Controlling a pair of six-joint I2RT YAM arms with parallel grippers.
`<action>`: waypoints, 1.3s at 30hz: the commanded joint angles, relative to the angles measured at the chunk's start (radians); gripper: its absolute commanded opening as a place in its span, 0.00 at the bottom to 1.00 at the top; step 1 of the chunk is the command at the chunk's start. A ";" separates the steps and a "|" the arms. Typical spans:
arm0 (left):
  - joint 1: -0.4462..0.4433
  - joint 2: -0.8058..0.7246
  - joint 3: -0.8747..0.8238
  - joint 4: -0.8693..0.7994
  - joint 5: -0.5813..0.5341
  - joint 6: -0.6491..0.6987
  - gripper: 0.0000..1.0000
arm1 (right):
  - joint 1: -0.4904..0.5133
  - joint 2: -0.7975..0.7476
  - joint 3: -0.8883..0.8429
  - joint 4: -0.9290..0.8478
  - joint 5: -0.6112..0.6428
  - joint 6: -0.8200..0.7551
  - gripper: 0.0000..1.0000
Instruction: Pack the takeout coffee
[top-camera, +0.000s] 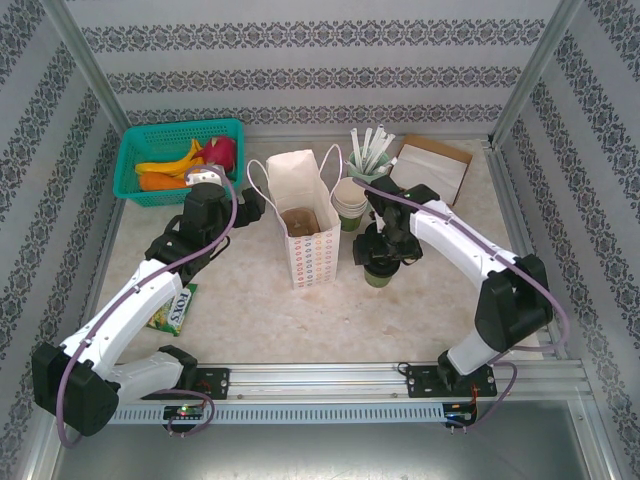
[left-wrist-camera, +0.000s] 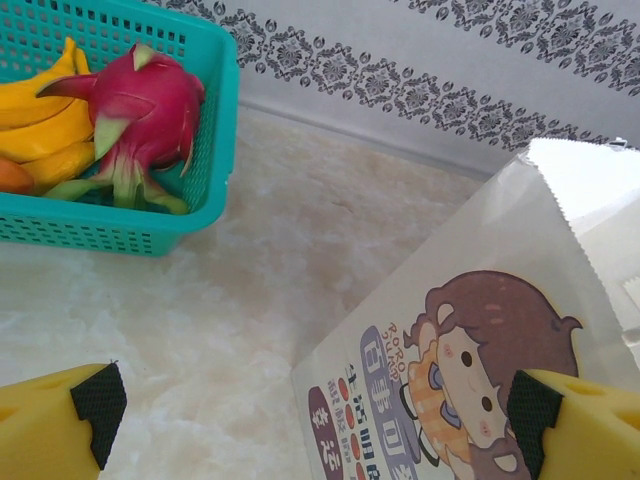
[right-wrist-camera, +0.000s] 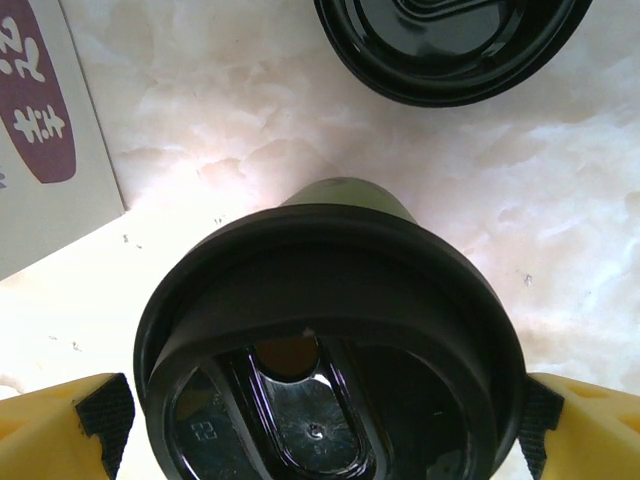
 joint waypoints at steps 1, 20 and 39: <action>-0.011 -0.007 0.004 -0.020 -0.025 0.031 1.00 | -0.007 0.028 0.042 -0.074 -0.006 0.021 0.98; -0.010 0.012 0.006 -0.027 -0.035 0.050 1.00 | 0.008 0.115 0.115 -0.170 0.035 0.024 0.98; -0.011 0.013 0.012 -0.032 -0.030 0.056 1.00 | 0.010 0.139 0.107 -0.184 0.064 0.014 0.98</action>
